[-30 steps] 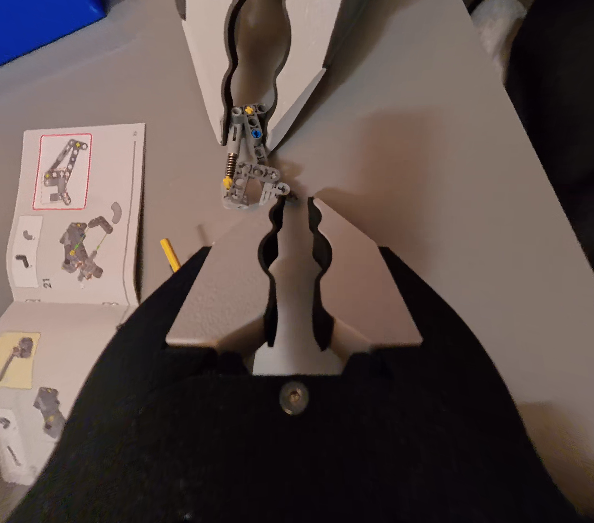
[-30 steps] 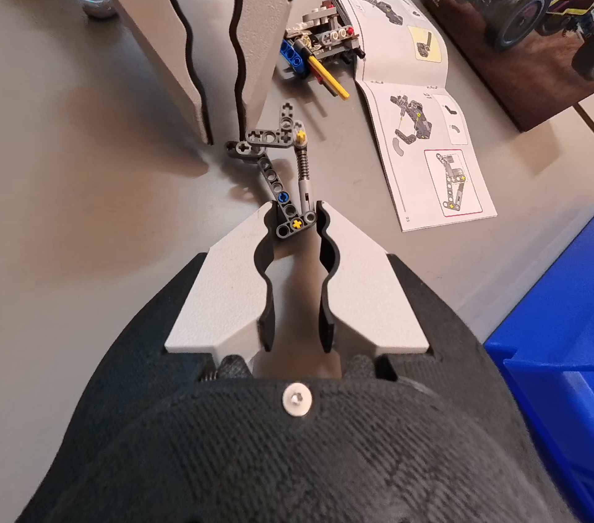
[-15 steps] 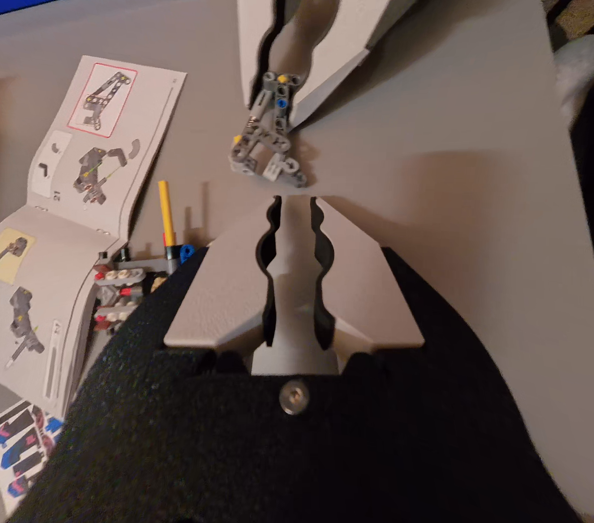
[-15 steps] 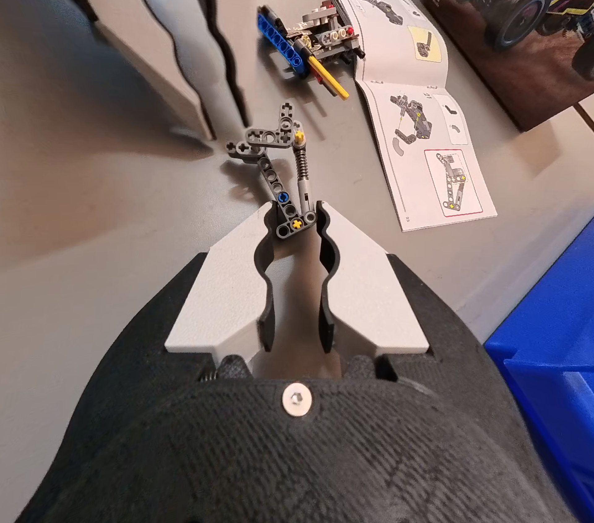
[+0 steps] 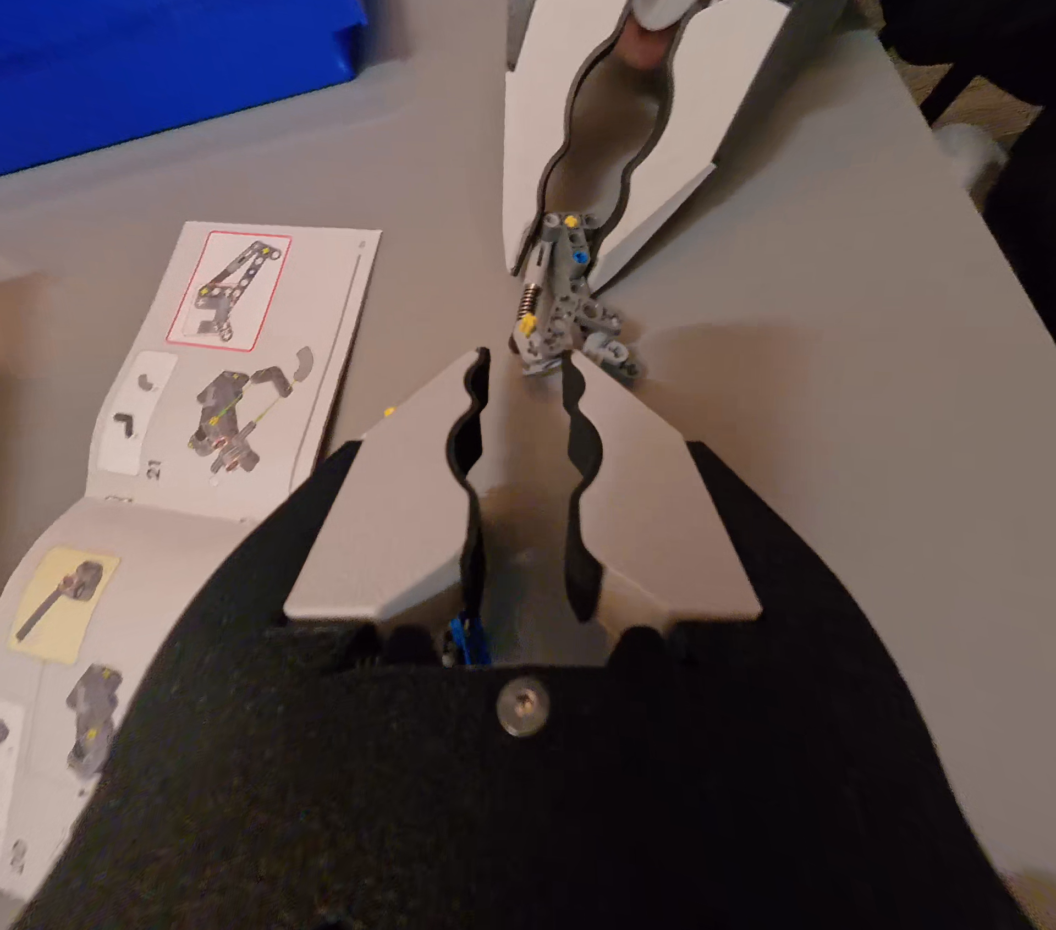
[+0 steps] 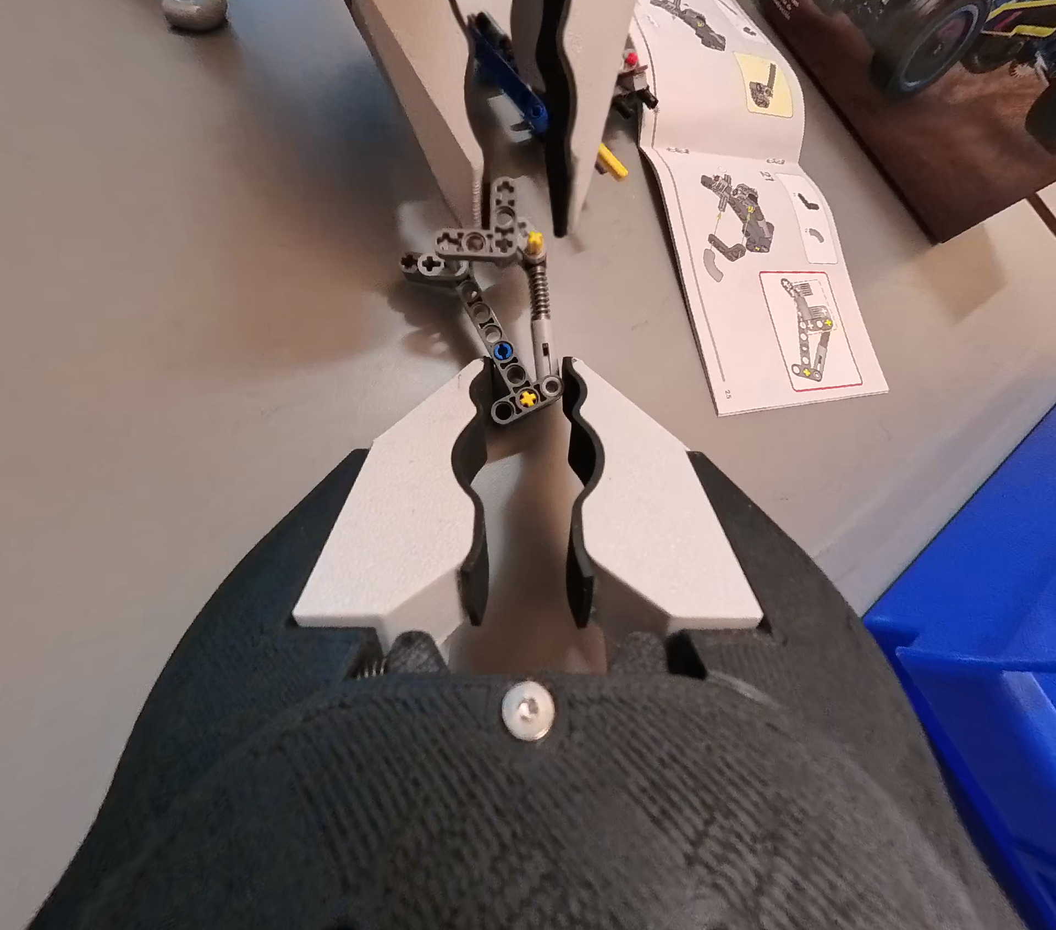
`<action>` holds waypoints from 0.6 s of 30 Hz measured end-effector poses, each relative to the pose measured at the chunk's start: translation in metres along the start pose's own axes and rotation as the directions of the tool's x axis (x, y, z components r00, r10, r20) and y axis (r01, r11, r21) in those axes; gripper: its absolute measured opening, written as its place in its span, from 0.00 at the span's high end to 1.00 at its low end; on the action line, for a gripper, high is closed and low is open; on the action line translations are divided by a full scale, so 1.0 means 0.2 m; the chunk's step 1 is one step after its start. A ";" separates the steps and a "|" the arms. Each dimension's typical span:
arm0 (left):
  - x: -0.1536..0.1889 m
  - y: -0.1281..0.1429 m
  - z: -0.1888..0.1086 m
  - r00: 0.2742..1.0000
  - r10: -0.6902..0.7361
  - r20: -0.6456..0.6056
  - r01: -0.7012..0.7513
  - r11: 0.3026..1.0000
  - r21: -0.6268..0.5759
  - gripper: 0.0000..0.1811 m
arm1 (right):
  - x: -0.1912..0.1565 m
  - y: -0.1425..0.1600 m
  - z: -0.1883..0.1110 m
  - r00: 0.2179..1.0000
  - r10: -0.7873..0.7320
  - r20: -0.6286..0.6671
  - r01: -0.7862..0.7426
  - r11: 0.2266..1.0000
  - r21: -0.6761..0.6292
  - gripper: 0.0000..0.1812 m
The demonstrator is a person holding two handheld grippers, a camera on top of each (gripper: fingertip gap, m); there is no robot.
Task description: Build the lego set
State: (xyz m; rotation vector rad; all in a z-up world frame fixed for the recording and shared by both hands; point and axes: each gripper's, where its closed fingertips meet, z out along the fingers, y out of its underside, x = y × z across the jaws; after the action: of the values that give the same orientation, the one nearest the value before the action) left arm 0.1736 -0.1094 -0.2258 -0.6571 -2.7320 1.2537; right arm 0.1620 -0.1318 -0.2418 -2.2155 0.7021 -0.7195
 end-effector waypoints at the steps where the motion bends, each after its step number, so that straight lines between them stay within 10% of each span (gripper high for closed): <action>1: 0.00 0.00 0.00 1.000 0.008 -0.003 -0.008 1.000 -0.001 0.88 | 0.00 0.00 0.00 1.000 -0.002 0.001 0.002 1.000 0.001 0.88; 18: 0.01 0.04 0.01 0.994 0.101 -0.039 -0.102 0.995 -0.016 0.94 | 0.01 0.01 -0.01 1.000 -0.023 -0.009 0.023 1.000 0.008 0.88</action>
State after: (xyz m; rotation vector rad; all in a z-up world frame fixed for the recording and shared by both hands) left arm 0.1748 -0.1055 -0.2326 -0.8229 -2.7130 1.2246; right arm 0.1616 -0.1348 -0.2408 -2.2177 0.6774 -0.7430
